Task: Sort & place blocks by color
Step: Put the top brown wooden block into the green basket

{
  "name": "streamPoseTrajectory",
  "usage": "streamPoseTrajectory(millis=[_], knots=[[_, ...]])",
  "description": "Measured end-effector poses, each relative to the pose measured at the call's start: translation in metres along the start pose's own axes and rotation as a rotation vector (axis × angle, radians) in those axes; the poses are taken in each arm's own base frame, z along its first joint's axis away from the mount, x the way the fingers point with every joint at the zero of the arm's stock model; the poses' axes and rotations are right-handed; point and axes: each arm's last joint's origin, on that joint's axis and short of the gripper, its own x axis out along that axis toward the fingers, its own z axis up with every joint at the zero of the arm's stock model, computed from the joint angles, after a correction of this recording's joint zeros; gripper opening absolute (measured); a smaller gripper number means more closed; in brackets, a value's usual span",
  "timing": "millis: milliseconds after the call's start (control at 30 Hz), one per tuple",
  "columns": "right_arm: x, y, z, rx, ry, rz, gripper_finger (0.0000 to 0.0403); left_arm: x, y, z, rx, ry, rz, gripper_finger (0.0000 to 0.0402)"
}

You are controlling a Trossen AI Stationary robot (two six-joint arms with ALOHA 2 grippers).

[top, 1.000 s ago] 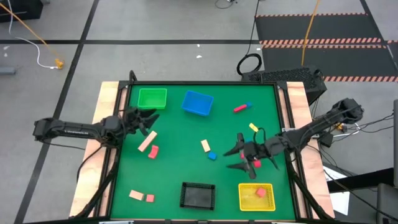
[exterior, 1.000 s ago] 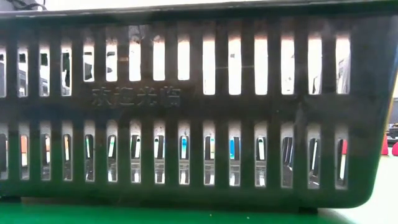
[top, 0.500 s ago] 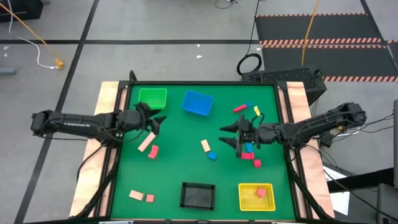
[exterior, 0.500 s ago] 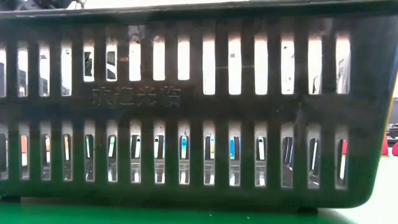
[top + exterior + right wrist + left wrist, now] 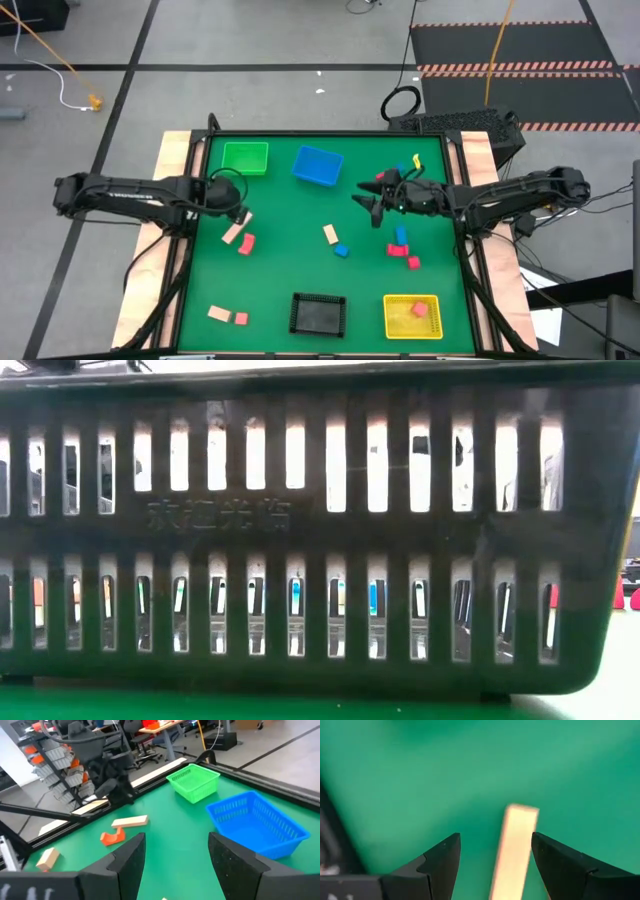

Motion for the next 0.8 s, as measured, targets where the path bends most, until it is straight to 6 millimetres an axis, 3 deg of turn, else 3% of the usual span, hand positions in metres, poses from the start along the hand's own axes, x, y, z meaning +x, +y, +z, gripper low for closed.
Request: streamPoseTrajectory(millis=[467,800], knots=[[0.000,0.000,0.000,-0.067,0.001,-0.003,0.0206,0.025,-0.023,-0.019,-0.011,0.182,0.096,0.0243],[0.000,0.000,0.000,-0.088,0.002,-0.003,0.0206,0.041,-0.039,-0.030,0.042,0.208,0.109,0.0243]])
